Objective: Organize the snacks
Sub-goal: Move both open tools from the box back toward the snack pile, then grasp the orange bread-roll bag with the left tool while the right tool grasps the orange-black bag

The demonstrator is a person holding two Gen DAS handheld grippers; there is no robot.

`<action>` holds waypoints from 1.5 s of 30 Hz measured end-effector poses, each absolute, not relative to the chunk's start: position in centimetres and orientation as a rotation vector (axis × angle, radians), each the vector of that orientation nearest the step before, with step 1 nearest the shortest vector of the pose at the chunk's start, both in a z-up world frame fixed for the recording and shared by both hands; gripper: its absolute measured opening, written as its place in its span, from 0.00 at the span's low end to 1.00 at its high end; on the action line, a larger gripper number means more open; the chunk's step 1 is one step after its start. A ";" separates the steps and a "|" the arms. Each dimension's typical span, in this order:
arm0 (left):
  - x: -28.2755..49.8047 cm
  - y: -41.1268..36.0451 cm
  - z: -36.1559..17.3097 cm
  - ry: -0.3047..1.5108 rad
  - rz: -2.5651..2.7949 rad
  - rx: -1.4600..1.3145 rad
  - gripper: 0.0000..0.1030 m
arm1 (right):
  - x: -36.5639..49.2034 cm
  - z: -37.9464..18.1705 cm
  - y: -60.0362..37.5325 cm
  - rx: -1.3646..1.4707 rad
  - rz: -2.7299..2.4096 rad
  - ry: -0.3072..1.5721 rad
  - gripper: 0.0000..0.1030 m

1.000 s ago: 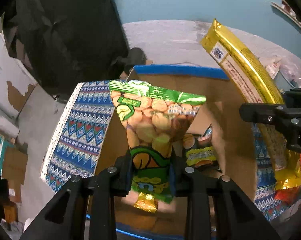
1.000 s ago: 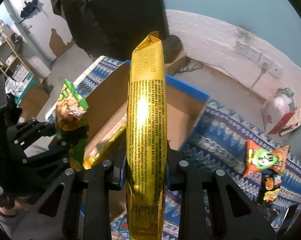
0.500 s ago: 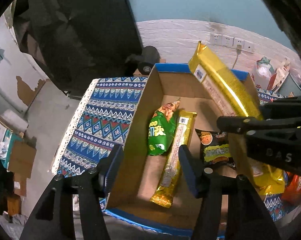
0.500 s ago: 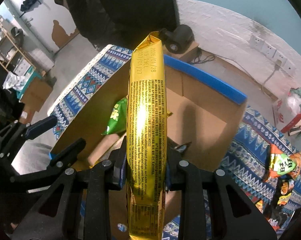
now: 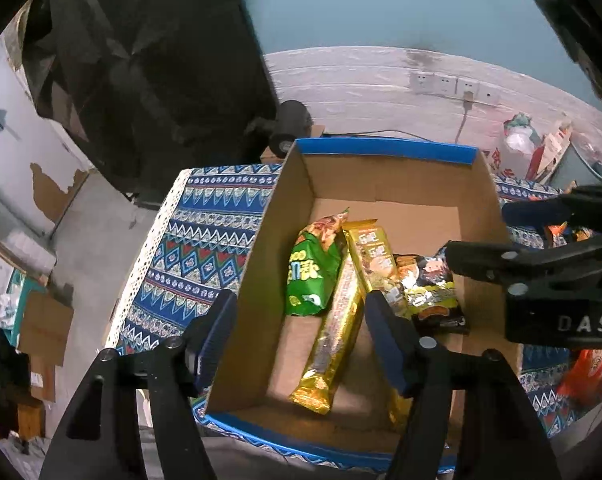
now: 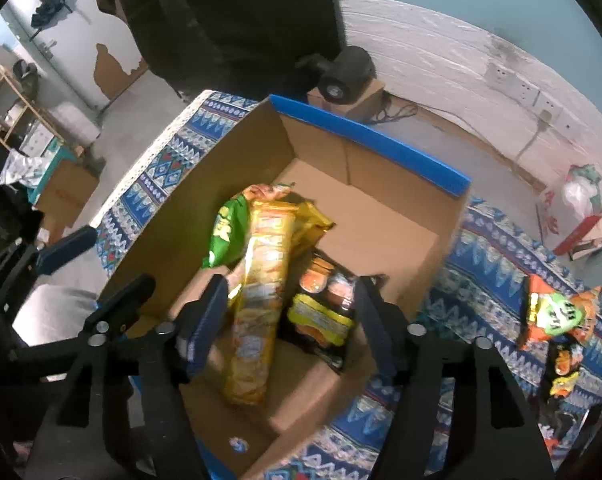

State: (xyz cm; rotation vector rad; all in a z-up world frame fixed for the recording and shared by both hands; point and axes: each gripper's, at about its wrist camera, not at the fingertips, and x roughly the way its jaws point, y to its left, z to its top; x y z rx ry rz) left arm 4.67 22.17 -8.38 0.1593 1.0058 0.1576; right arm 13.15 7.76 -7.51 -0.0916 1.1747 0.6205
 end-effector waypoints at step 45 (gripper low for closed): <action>0.8 -2.2 -9.6 1.092 -0.324 0.297 0.78 | 3.5 -7.1 -23.7 0.029 0.216 1.174 0.78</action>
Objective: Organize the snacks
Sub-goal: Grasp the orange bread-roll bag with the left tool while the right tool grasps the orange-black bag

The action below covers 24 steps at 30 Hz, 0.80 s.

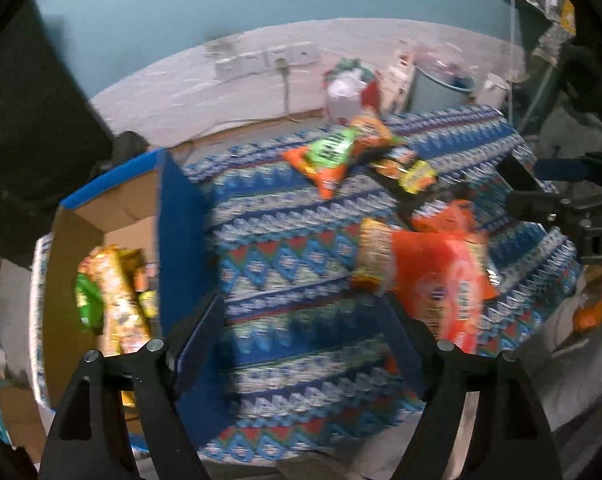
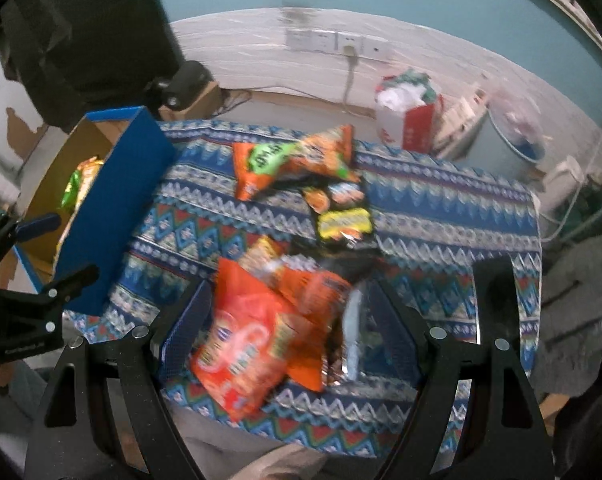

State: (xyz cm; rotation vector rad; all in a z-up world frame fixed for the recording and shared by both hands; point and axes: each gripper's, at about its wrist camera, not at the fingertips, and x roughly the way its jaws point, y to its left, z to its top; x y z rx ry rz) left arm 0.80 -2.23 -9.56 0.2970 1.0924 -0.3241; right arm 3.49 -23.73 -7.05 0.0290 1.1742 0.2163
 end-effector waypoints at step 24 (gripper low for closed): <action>-1.3 -10.9 -18.3 1.347 -0.448 0.179 0.78 | 0.5 -13.7 -30.6 0.080 0.103 1.304 0.78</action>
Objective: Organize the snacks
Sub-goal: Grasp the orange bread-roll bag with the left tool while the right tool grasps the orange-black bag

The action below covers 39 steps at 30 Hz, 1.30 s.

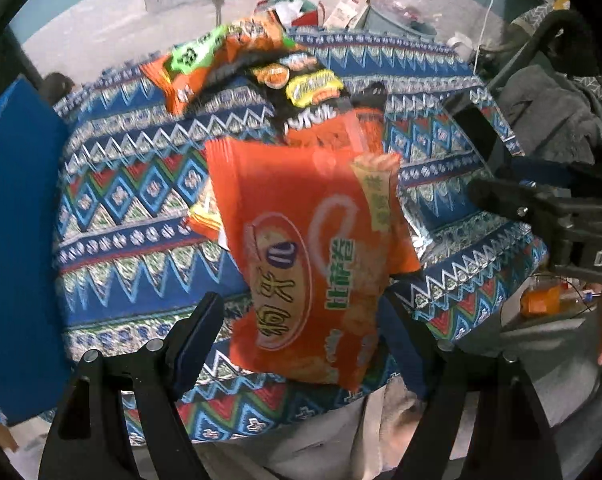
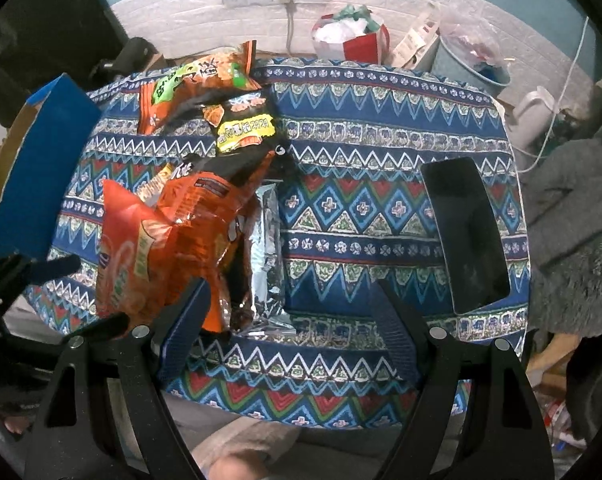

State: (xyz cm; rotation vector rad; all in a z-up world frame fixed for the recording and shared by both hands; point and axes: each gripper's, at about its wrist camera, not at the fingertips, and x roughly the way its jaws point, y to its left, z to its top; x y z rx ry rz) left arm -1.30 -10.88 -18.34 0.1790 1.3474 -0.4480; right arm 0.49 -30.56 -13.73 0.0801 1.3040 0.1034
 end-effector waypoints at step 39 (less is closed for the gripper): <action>2.1 -3.4 -18.0 1.283 -0.314 0.216 0.41 | 4.7 -17.3 -24.2 0.145 0.205 1.329 0.78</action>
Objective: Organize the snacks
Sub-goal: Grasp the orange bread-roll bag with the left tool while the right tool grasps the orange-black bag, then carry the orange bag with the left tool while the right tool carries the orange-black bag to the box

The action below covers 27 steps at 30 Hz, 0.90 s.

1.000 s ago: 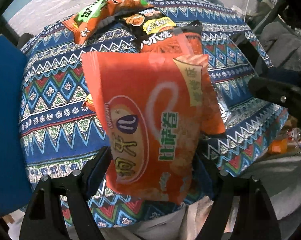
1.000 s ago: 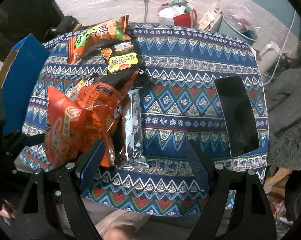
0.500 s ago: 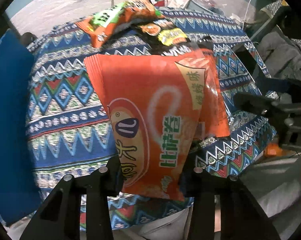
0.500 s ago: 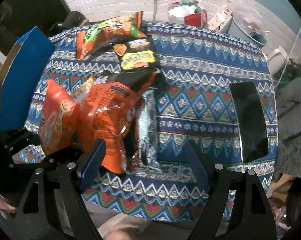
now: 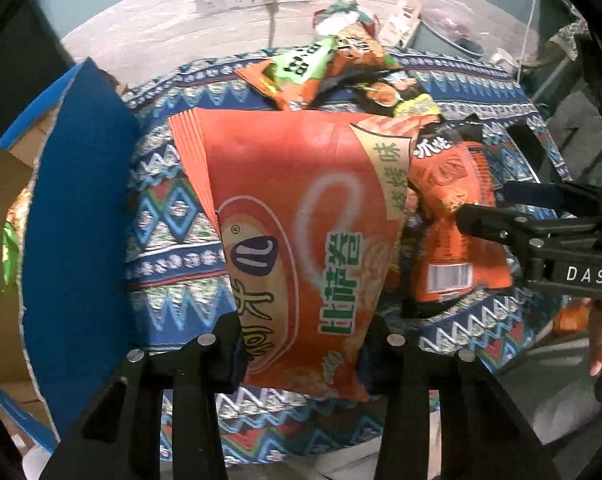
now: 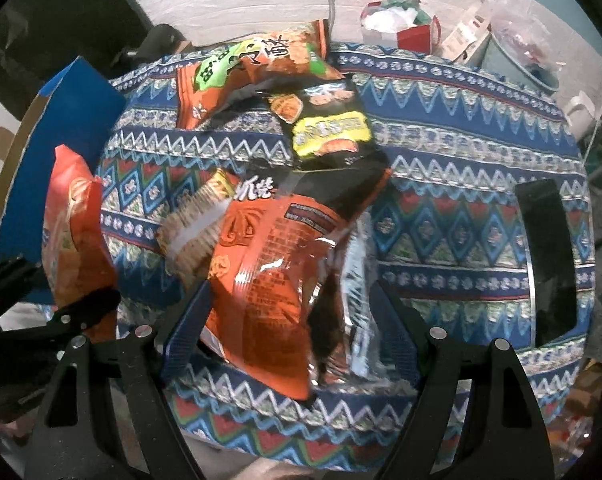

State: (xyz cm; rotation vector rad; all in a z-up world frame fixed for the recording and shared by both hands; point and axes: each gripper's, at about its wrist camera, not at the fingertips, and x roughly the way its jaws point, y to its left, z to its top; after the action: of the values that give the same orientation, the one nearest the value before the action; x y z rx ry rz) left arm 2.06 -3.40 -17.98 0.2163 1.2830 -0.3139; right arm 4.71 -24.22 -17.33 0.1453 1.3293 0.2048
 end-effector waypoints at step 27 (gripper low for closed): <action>3.0 -2.6 -18.2 1.273 -0.286 0.228 0.41 | 5.9 -20.2 -22.2 0.048 0.159 1.367 0.46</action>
State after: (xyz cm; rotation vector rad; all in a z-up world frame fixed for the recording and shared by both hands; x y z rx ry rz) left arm 3.01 -2.64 -18.18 0.2280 1.2729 -0.2856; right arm 5.93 -22.24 -20.22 0.0482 1.3670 0.1593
